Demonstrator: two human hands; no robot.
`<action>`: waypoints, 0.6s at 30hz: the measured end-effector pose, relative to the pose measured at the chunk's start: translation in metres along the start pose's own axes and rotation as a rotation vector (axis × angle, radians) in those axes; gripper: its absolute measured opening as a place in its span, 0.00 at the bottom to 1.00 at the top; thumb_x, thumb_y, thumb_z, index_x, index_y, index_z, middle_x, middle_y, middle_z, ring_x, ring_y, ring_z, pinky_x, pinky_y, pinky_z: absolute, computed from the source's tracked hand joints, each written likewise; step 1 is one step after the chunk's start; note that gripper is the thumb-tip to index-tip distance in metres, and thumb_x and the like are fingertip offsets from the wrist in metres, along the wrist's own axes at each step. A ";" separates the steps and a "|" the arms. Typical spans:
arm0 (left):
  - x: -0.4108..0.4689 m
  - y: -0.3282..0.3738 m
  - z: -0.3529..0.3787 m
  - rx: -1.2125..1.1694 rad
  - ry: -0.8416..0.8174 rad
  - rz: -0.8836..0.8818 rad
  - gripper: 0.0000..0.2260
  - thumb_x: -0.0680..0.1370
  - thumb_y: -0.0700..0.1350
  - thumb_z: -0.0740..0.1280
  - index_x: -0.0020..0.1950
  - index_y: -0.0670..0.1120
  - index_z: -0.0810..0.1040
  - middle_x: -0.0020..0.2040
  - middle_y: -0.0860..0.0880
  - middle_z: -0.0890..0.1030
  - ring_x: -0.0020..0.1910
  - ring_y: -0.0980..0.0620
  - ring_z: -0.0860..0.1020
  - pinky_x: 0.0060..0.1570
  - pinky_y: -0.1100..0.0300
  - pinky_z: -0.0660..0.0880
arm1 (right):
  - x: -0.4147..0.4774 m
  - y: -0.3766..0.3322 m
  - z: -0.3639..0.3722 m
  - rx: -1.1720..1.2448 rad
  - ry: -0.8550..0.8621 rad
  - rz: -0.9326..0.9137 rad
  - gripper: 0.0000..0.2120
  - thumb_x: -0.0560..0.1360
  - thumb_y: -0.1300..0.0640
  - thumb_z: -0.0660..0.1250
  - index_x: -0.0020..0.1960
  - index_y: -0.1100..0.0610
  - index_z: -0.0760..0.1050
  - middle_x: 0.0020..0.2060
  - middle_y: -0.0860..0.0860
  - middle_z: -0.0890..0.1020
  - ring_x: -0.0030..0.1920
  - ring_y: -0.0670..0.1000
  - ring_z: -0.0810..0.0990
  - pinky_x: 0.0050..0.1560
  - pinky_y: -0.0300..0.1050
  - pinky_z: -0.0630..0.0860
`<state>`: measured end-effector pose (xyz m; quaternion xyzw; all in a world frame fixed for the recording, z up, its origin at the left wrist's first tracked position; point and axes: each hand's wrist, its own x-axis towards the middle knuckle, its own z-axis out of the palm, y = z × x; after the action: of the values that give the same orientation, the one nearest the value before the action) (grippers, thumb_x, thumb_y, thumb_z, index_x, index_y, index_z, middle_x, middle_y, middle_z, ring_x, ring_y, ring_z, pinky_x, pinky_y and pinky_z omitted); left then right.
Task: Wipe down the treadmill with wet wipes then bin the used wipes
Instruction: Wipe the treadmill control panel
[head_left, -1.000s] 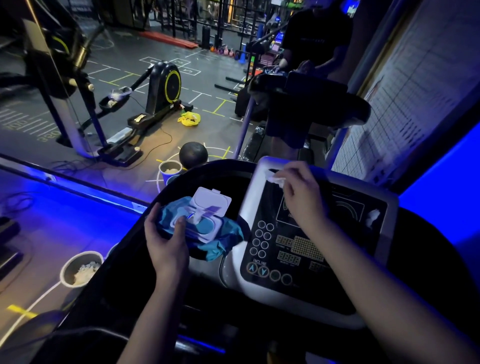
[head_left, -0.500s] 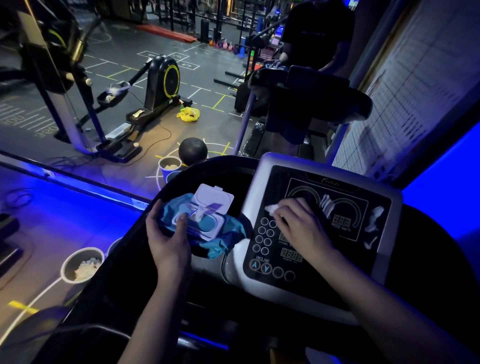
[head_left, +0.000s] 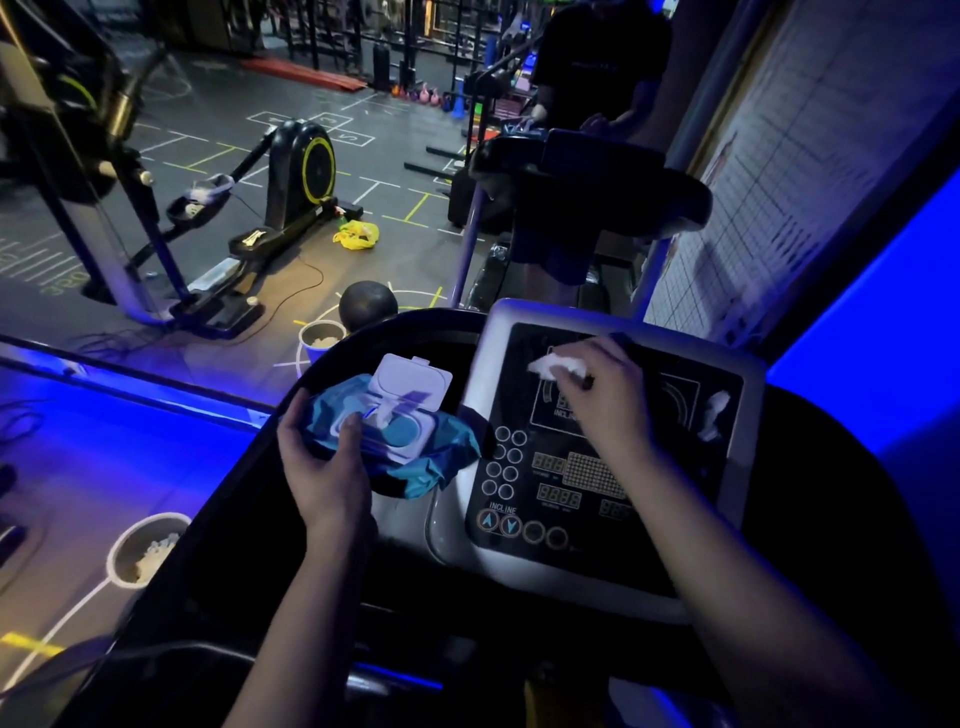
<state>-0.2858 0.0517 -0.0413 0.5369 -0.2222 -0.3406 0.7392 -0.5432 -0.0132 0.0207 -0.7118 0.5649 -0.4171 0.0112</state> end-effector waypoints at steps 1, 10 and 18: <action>-0.001 0.001 0.002 -0.003 0.004 0.003 0.24 0.81 0.36 0.72 0.76 0.45 0.72 0.68 0.48 0.78 0.65 0.52 0.79 0.71 0.47 0.76 | -0.005 0.000 0.010 -0.021 -0.055 -0.044 0.10 0.71 0.67 0.75 0.52 0.61 0.84 0.48 0.54 0.80 0.46 0.49 0.79 0.49 0.30 0.72; -0.010 0.004 0.009 -0.026 0.048 0.023 0.24 0.82 0.37 0.71 0.77 0.46 0.71 0.66 0.55 0.78 0.65 0.55 0.79 0.72 0.47 0.74 | -0.079 0.025 0.005 -0.259 -0.271 -0.310 0.05 0.77 0.59 0.69 0.50 0.54 0.83 0.48 0.46 0.76 0.47 0.50 0.76 0.47 0.50 0.78; -0.018 0.003 0.035 -0.071 0.054 0.062 0.25 0.82 0.38 0.71 0.77 0.47 0.70 0.72 0.48 0.76 0.71 0.48 0.77 0.73 0.42 0.73 | -0.041 0.031 -0.038 -0.037 0.218 0.130 0.07 0.73 0.66 0.74 0.50 0.59 0.85 0.46 0.53 0.81 0.44 0.49 0.80 0.49 0.28 0.70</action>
<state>-0.3214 0.0435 -0.0262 0.5122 -0.2063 -0.3106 0.7737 -0.5920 0.0260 0.0070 -0.6243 0.6154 -0.4798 -0.0364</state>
